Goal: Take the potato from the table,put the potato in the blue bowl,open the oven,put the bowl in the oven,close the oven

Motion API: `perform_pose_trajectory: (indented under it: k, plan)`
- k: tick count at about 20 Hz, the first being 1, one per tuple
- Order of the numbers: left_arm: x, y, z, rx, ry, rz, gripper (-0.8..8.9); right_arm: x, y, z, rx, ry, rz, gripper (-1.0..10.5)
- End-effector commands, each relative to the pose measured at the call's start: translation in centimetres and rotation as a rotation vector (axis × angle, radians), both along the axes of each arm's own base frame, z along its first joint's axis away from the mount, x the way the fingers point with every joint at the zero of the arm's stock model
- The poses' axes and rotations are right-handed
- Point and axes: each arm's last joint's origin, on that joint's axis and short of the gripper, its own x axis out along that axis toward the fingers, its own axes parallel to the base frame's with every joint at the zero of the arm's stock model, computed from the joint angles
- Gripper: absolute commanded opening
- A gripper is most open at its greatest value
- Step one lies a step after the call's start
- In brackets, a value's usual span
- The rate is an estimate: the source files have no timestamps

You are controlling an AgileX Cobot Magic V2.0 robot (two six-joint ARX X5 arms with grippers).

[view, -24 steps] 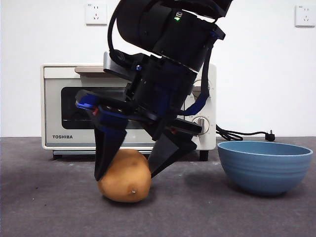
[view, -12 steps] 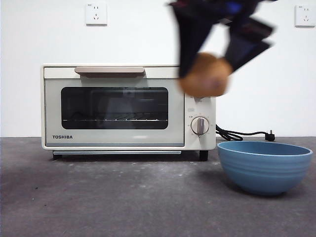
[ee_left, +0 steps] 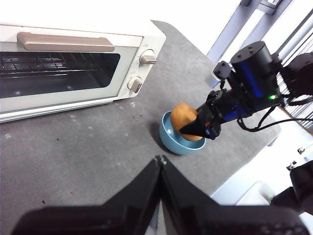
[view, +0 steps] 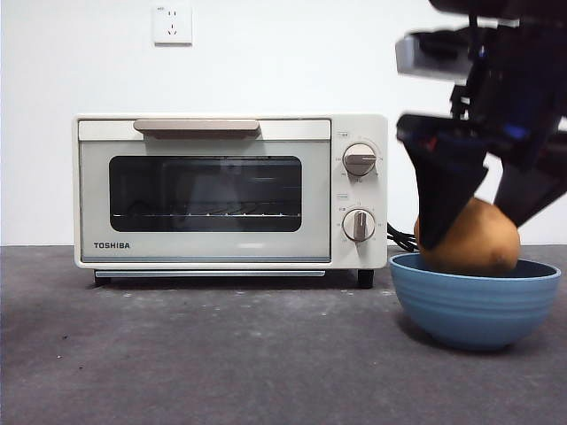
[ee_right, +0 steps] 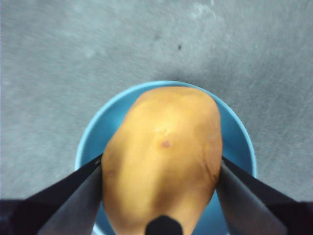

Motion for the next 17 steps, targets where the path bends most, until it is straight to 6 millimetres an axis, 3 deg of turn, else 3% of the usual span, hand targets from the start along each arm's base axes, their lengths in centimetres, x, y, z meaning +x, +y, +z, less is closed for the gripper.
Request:
perform_pose_trajectory:
  k: [1,8,9,13,17]
  plan:
    - [0.0,0.0,0.0,0.011,-0.013,-0.005,-0.08,0.3,0.3,-0.8,0.012,0.011,0.015,-0.1]
    - [-0.1,0.0,-0.1,0.011,-0.002,-0.006,-0.08,1.3,1.0,-3.5,-0.034,0.089,0.017,0.1]
    - [-0.1,0.0,-0.1,0.011,-0.002,-0.006,-0.08,1.4,1.0,-3.5,-0.032,0.087,0.018,0.6]
    - [-0.1,0.0,-0.1,0.011,-0.002,-0.005,-0.08,1.3,1.0,-3.5,-0.037,0.092,0.016,4.9]
    - [0.0,0.0,-0.1,0.02,-0.001,0.011,-0.08,1.2,0.9,-3.4,-0.042,0.1,0.016,5.1]
